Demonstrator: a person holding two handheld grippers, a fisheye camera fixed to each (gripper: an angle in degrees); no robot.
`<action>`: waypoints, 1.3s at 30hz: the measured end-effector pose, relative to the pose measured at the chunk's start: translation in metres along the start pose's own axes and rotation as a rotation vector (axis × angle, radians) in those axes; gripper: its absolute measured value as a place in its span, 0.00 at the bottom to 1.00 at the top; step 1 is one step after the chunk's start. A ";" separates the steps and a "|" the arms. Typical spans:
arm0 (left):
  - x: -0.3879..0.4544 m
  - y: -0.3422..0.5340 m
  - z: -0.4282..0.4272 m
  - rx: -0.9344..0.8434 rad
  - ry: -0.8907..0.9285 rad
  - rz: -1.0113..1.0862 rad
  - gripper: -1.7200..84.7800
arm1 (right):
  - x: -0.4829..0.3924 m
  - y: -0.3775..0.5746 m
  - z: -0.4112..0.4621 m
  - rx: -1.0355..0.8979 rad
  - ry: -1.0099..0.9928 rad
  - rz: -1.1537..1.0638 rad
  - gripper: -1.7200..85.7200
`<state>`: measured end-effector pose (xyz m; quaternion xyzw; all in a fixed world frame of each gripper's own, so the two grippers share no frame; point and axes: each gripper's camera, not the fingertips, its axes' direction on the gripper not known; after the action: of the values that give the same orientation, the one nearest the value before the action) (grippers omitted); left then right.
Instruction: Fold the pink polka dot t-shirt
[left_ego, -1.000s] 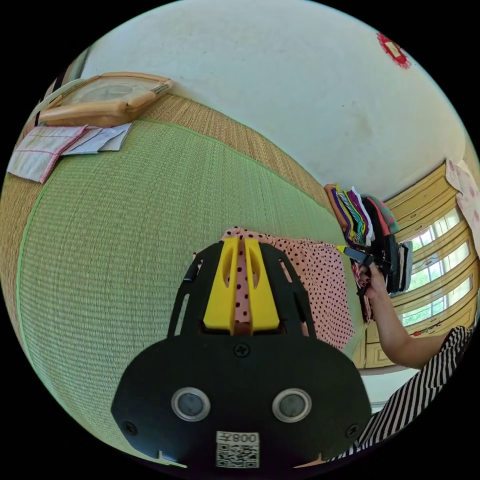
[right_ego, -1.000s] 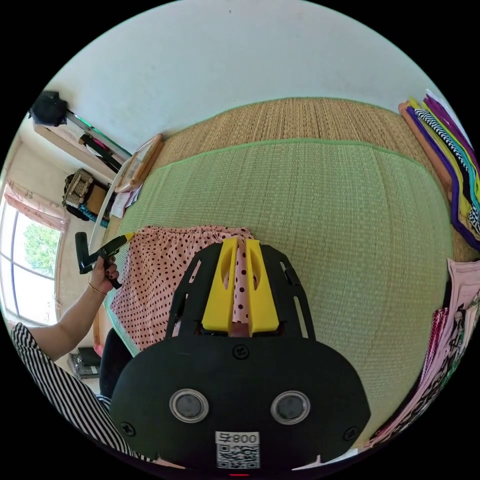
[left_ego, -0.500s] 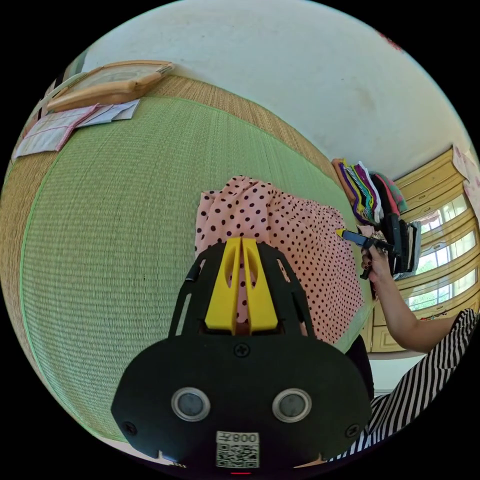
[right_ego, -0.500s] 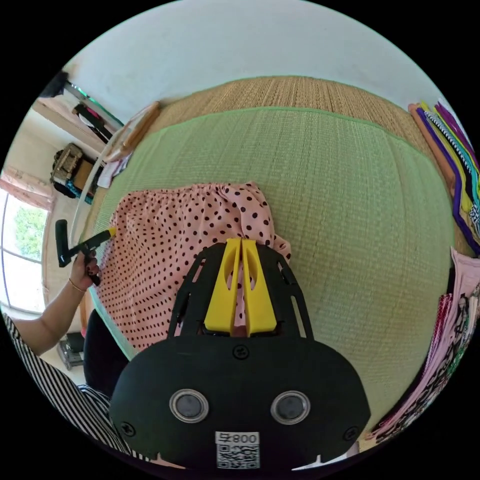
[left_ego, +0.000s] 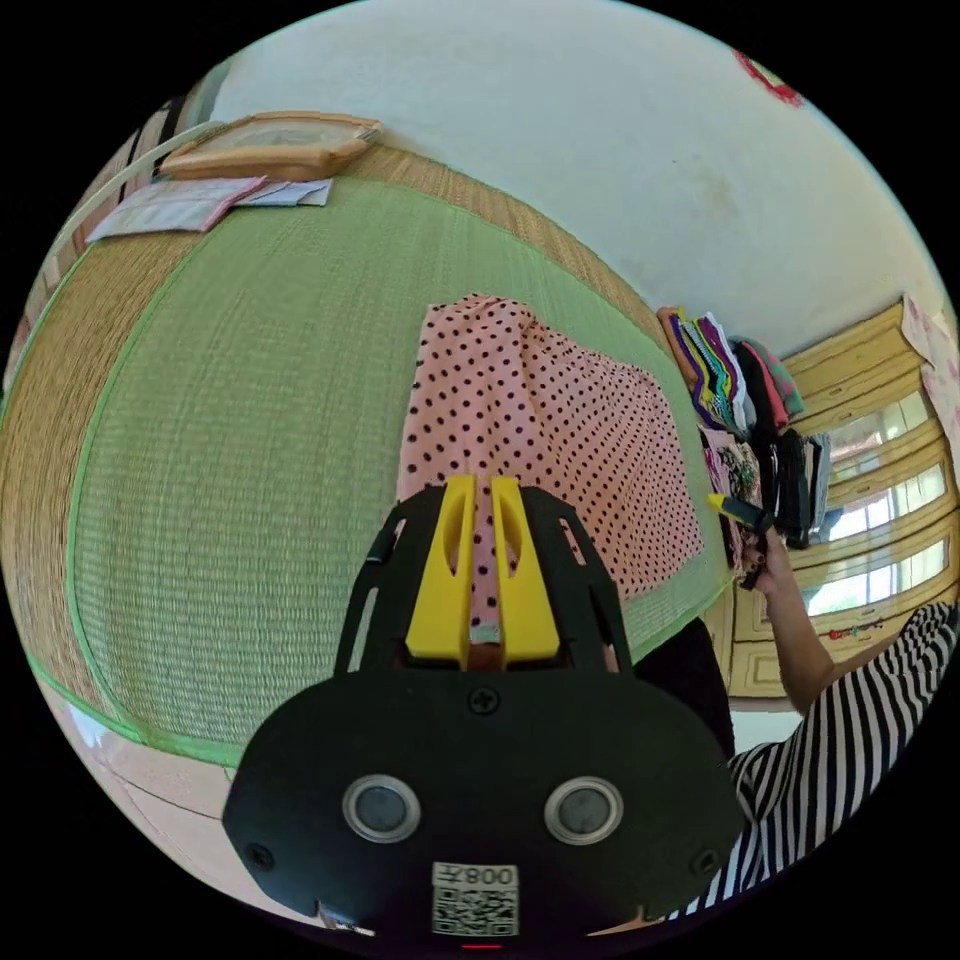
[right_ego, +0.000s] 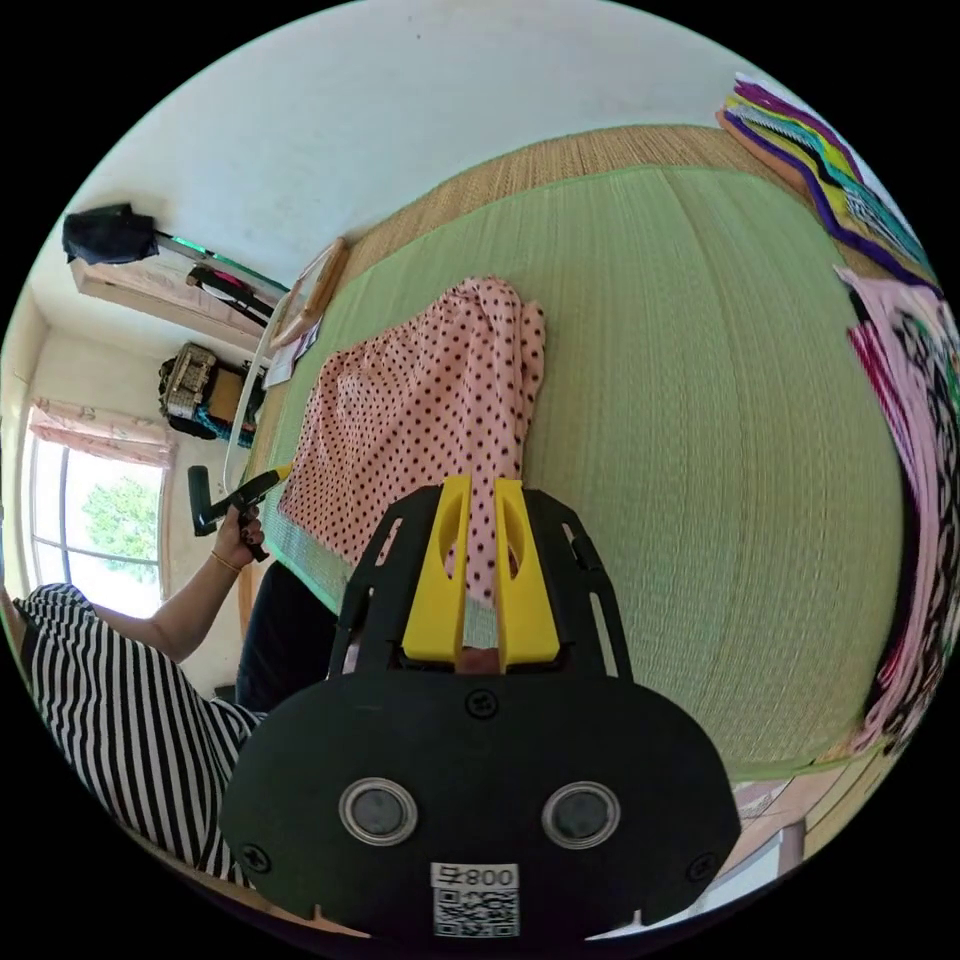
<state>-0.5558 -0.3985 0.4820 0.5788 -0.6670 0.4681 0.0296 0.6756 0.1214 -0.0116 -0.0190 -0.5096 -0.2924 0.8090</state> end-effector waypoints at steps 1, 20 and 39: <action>-0.006 0.004 0.001 0.006 0.010 -0.018 0.06 | 0.004 0.007 -0.001 -0.010 -0.007 0.017 0.08; -0.088 0.061 0.147 -0.089 -0.137 -0.050 0.03 | 0.072 0.075 -0.054 -0.071 -0.202 0.122 0.02; 0.006 0.201 0.382 -0.194 0.133 0.385 0.07 | 0.118 0.127 -0.106 0.010 -0.314 0.216 0.06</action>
<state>-0.5262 -0.6766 0.1531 0.4032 -0.8036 0.4360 0.0390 0.8609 0.1385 0.0698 -0.1149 -0.6262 -0.1949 0.7461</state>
